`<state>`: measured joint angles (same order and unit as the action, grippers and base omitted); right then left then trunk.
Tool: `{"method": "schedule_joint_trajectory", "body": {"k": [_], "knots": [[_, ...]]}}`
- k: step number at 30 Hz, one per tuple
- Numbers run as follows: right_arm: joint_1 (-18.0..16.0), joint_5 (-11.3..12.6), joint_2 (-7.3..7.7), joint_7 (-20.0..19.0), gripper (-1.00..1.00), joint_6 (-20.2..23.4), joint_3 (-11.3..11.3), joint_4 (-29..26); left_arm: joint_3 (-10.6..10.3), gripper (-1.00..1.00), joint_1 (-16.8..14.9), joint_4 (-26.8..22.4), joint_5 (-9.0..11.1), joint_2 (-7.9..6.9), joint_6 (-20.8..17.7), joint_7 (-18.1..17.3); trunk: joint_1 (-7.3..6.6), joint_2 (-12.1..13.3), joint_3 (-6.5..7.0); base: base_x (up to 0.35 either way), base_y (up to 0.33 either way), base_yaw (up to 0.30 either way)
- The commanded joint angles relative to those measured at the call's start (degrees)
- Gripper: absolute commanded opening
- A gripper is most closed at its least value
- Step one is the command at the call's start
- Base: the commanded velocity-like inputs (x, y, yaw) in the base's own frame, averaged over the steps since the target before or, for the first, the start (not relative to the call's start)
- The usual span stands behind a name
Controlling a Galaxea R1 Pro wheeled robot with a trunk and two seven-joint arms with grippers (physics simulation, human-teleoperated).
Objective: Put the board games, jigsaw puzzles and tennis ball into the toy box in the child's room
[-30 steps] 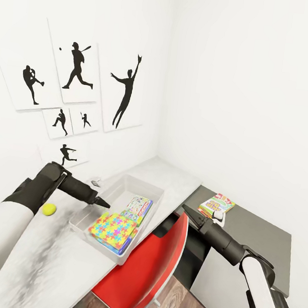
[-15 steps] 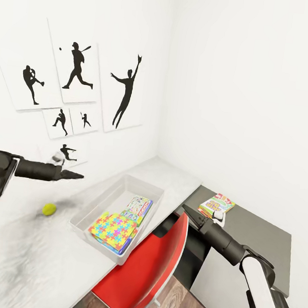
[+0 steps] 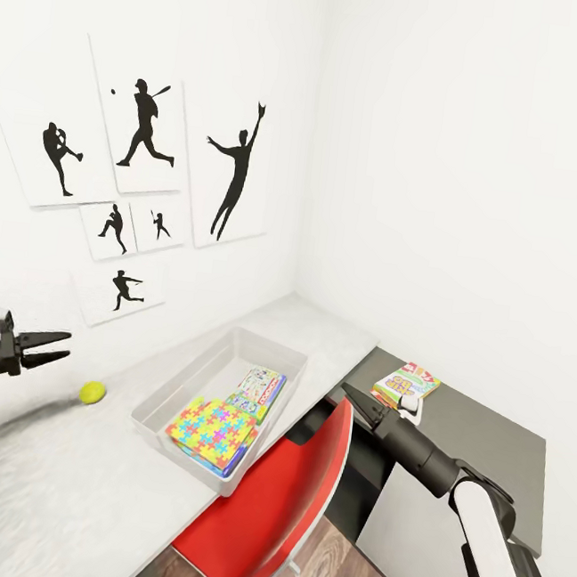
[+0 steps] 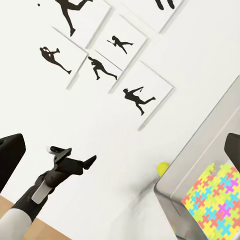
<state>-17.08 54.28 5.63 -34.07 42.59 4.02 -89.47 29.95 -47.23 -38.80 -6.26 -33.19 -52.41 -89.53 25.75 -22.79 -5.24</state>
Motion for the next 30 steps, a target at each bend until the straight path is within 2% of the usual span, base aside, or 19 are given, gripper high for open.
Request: {"method": "schedule_joint_trajectory", "body": {"k": [1,9,17,30], "knots": [[-0.1,0.2,-0.02,0.0,1.00,0.4,0.0,0.0,0.4,1.00,0.6,0.4,-0.3,-0.04,-0.2,-0.5,0.04,-0.1,-0.12,0.000,0.000,-0.006],[-0.1,0.2,-0.07,0.0,1.00,0.4,0.0,0.0,1.0,1.00,1.6,1.1,1.1,-0.04,0.7,-0.5,0.04,-0.1,0.36,-0.015,0.000,-0.090],[-0.1,0.2,-0.01,0.0,1.00,0.4,0.2,-0.1,1.1,1.00,1.8,0.9,1.3,0.03,0.9,-0.5,0.04,-0.1,1.01,-0.103,-0.029,-0.138],[-0.1,0.2,0.08,-0.1,1.00,0.4,0.3,0.0,1.0,1.00,1.9,0.4,1.4,-0.39,0.8,-0.5,0.03,-0.1,2.11,-0.012,-0.007,-0.143]]}}
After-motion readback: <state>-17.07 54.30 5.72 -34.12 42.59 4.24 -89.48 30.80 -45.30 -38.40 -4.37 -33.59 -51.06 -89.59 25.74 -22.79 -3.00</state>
